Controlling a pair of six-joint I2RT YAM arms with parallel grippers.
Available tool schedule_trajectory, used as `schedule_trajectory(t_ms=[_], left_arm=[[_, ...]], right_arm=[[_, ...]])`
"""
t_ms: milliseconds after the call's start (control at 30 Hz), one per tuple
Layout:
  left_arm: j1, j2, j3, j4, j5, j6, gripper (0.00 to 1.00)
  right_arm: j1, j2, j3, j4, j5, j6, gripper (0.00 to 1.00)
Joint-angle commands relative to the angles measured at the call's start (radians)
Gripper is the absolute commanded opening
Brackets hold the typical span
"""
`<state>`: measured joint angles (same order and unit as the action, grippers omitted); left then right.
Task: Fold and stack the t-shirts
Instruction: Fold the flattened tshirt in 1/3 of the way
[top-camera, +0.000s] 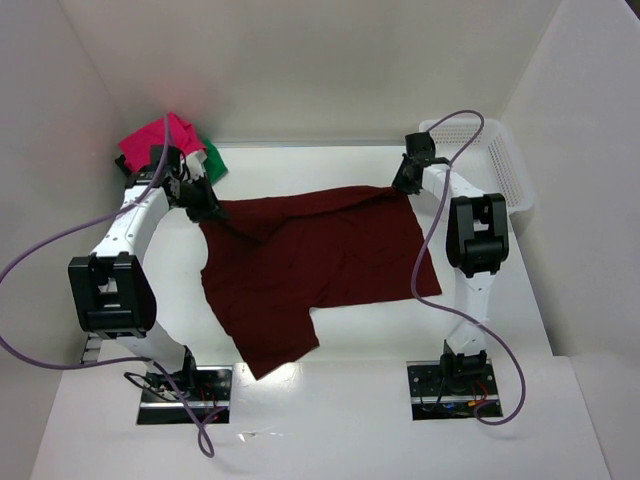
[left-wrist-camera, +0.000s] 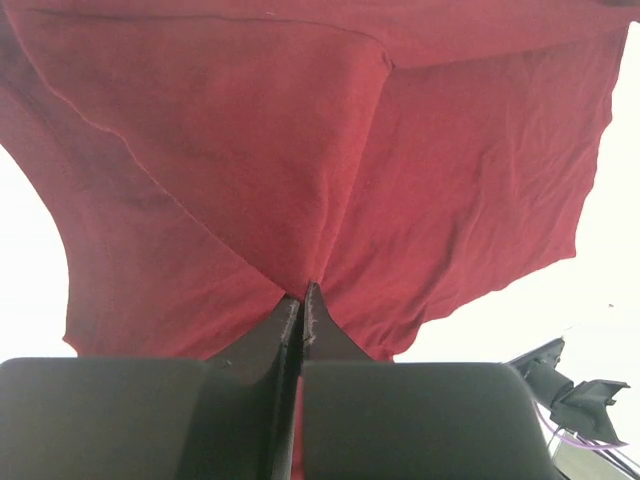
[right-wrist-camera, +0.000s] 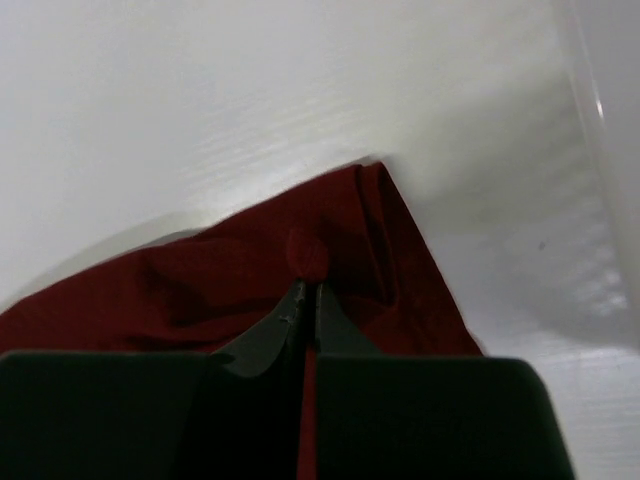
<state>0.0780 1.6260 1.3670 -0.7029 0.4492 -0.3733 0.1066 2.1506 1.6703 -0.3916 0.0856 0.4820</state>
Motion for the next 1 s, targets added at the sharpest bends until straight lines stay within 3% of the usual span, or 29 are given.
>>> schedule_trajectory(t_ms=[0,67,433,600,767,800,833,867,933,967], left_arm=[[0.018,-0.037,0.030,-0.001,-0.009,-0.012,0.00],[0.058,-0.037,0.040,-0.001,0.025,-0.012,0.00],[0.059,-0.028,0.080,-0.030,0.043,0.025,0.00],[0.068,-0.038,0.018,-0.040,0.086,0.025,0.00],[0.068,-0.060,-0.048,-0.049,0.114,0.036,0.00],[0.068,-0.060,-0.048,-0.059,0.114,0.036,0.01],[0.068,-0.060,-0.061,-0.060,0.099,0.036,0.04],[0.068,-0.069,-0.062,-0.069,0.073,0.036,0.14],[0.068,-0.078,-0.062,-0.069,0.045,0.036,0.24],[0.068,-0.078,-0.062,-0.069,0.028,0.025,0.38]], right_arm=[[-0.008,-0.103,-0.063,0.045,0.043,0.007,0.03],[-0.008,-0.112,-0.072,0.045,0.043,0.007,0.03],[-0.008,-0.169,-0.156,0.043,0.062,0.026,0.03],[-0.008,-0.149,-0.165,0.043,0.051,0.026,0.03],[-0.008,-0.118,-0.165,0.043,0.022,0.026,0.07],[-0.008,-0.118,-0.165,0.043,0.011,0.026,0.14],[-0.008,-0.106,-0.165,0.043,0.002,0.026,0.17],[-0.008,-0.097,-0.156,0.043,0.002,0.026,0.27],[-0.008,-0.097,-0.156,0.033,-0.007,0.026,0.29],[-0.008,-0.097,-0.156,0.033,-0.007,0.026,0.30]])
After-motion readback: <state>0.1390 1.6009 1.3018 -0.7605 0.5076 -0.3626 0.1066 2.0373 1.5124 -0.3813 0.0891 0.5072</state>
